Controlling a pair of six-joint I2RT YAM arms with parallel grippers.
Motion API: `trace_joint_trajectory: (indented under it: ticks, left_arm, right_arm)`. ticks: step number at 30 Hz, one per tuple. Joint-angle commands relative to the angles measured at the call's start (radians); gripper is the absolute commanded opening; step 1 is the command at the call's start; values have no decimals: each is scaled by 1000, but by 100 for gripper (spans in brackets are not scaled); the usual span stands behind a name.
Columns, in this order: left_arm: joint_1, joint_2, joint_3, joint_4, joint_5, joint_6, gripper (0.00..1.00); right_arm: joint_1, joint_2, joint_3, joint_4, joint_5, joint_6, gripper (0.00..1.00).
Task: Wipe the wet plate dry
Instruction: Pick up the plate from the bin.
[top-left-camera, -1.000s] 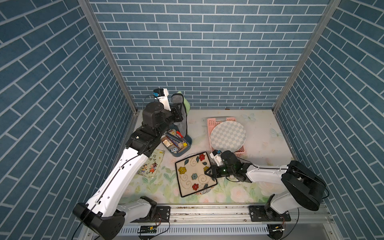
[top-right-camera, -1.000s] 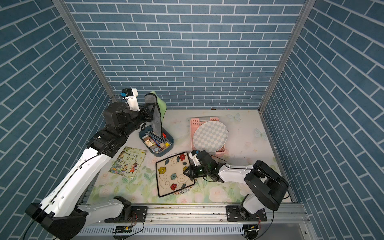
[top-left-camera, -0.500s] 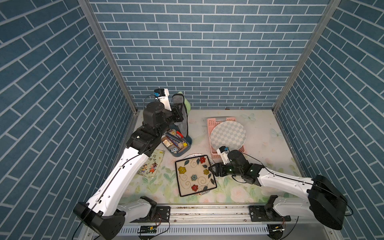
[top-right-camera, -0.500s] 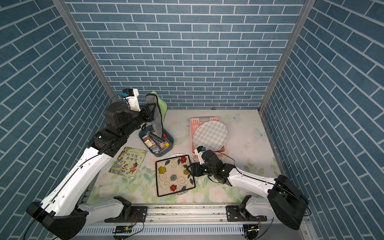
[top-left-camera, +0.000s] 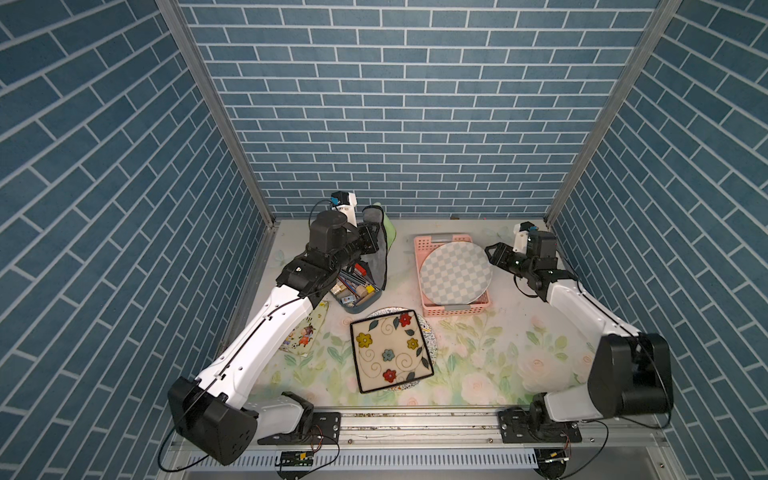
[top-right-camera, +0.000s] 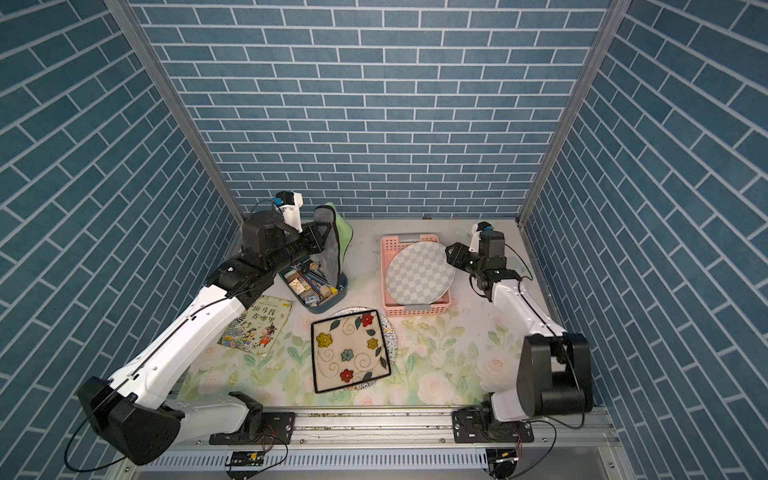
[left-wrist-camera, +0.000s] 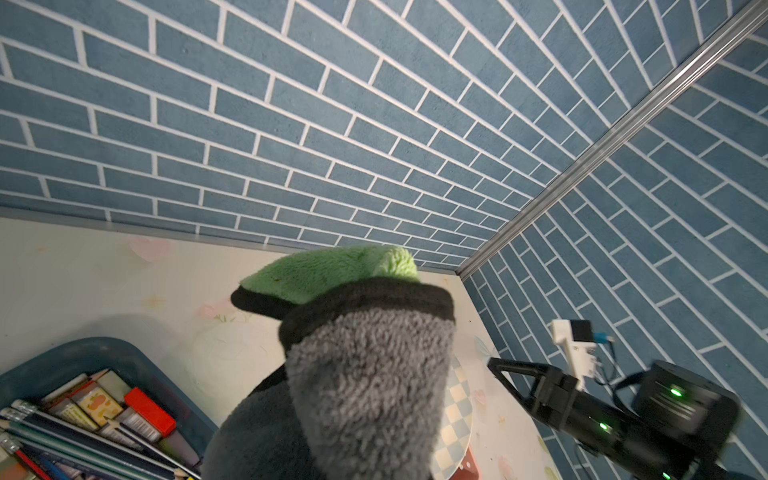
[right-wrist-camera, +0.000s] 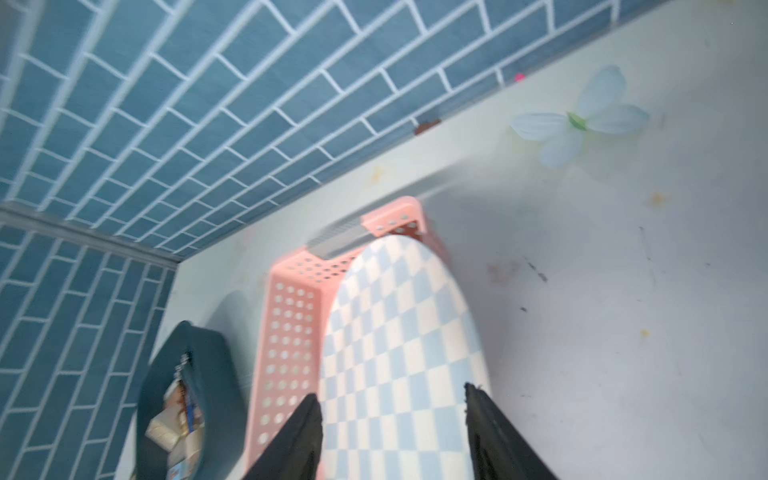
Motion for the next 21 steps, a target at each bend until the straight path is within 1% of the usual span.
trace_joint_trajectory:
  ticks: [1, 3, 5, 8, 11, 12, 16, 17, 18, 19, 21]
  left_arm:
    - [1, -29, -15, 55, 20, -17, 0]
    - [1, -30, -27, 59, 24, -22, 0]
    - [1, -27, -30, 60, 26, -22, 0]
    - [1, -22, -28, 59, 29, -22, 0]
    - [1, -23, -25, 56, 30, -21, 0]
    - [1, -22, -25, 54, 28, -20, 0]
    - [1, -26, -22, 46, 20, -15, 0]
    - [1, -26, -21, 43, 19, -15, 0]
    - [2, -25, -20, 40, 18, -13, 0]
    - [1, -27, -20, 38, 16, -13, 0]
    - [1, -29, -17, 35, 13, -12, 0]
  right_arm:
    - [-3, 89, 66, -63, 42, -91, 65]
    - [-4, 147, 104, -83, 21, -116, 67]
    - [-6, 198, 123, -88, -7, -129, 66]
    - [-5, 243, 120, -60, -38, -126, 47]
    - [-4, 273, 120, -51, -60, -117, 26]
    - [-6, 277, 117, -44, -64, -115, 21]
    - [-9, 275, 117, -33, -72, -121, 11]
    - [-12, 274, 122, -33, -79, -123, 8]
    - [-16, 270, 125, -33, -89, -123, 2]
    - [-21, 260, 128, -30, -97, -120, 0]
    - [-32, 230, 132, -19, -108, -115, 0]
